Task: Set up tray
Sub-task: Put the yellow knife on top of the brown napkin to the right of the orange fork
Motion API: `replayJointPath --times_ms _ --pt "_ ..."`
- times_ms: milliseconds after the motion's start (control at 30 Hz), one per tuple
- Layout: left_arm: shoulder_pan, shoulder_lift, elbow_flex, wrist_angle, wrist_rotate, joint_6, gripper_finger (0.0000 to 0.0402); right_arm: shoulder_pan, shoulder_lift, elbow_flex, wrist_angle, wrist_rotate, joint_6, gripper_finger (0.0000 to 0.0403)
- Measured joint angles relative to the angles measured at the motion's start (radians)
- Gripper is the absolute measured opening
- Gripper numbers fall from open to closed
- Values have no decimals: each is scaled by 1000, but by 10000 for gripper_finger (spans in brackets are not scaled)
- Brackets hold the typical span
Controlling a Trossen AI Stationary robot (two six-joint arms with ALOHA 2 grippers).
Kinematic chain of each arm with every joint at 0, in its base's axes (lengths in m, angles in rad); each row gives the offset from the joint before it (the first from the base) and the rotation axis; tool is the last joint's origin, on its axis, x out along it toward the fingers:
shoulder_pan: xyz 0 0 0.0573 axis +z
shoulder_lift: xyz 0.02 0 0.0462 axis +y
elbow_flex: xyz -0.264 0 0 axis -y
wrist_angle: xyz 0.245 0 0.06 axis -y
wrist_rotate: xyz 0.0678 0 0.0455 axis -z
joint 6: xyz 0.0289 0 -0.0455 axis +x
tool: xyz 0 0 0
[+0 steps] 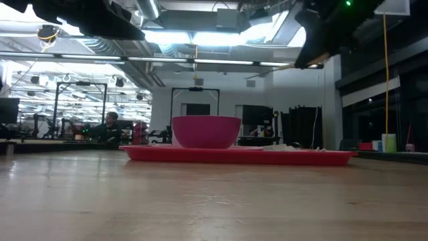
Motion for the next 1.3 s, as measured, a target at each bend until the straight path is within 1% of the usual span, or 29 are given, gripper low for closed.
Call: replayJointPath --times_ms 133,300,367,400,500,600,733,800,900,1033,1133,1300 --pt "0 0 0 1 0 0 4 0 -67 -145 134 5 5 80" --pt "0 0 0 0 -1 0 6 0 -166 -349 416 -3 3 80" --pt "0 0 0 0 -1 0 8 -2 -202 -413 495 6 45 80" --pt "0 0 0 1 -1 0 8 -5 -220 -438 518 26 82 80" --pt "0 0 0 1 -1 0 6 -8 -242 -490 532 92 194 80" --pt "0 0 0 1 -1 0 4 -8 -237 -499 535 128 238 80" --pt "0 0 0 1 -1 0 6 -41 -216 -498 552 130 244 80" --pt "0 0 0 1 -1 0 8 -69 -201 -498 536 129 281 80" --pt "0 0 0 1 -1 0 8 -108 -168 -498 537 111 312 80" --pt "0 0 0 1 -1 0 4 -151 -98 -464 523 48 318 80" --pt "0 0 0 1 -1 0 5 -175 -39 -404 424 14 351 80" --pt "0 0 0 1 -1 0 8 -193 48 -275 149 -76 517 80"
